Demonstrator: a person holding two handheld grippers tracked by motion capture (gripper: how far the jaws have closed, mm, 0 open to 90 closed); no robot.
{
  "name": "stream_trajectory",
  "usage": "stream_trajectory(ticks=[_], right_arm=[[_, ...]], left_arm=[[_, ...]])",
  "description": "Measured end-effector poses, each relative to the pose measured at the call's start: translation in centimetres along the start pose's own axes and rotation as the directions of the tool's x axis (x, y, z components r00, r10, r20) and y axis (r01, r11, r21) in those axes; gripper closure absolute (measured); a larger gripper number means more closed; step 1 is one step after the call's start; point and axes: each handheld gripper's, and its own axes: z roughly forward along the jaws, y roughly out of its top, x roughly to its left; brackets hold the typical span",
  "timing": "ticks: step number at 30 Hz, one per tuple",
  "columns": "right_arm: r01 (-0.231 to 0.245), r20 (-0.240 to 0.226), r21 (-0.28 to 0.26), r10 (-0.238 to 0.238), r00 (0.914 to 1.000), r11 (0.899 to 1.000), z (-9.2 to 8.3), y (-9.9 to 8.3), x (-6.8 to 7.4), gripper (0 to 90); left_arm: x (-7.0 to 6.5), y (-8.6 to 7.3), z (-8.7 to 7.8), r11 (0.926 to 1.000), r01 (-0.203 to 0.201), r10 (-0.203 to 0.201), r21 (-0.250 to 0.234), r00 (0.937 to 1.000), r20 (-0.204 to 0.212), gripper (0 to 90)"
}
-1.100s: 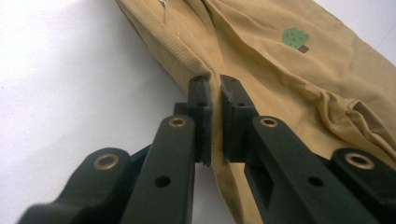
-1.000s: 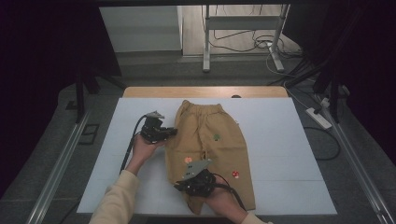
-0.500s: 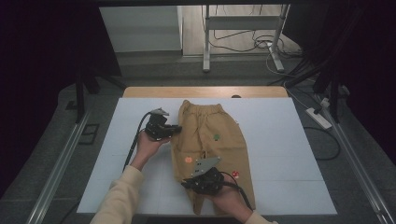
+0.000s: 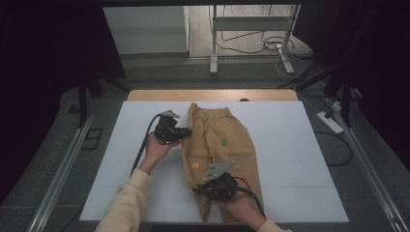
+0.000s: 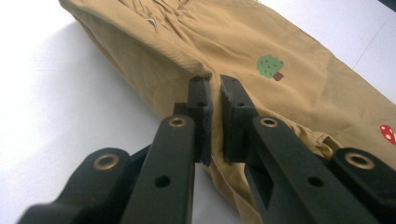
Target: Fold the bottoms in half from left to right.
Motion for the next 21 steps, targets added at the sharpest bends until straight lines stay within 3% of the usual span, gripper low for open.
stream_trajectory(ticks=[5,21], right_arm=[[-0.020,-0.011,-0.025,0.019,0.9998,0.999,-0.8,-0.4,-0.1,85.6],[-0.040,0.051,-0.080,0.044,0.9977,0.996,-4.4,-1.8,-0.3,85.7]], left_arm=[[-0.4,0.4,0.2,1.0000,-0.003,0.003,-0.007,1.0000,0.004,83.1],[-1.8,2.2,0.9,0.9995,-0.025,0.026,-0.017,0.9993,0.027,83.0]])
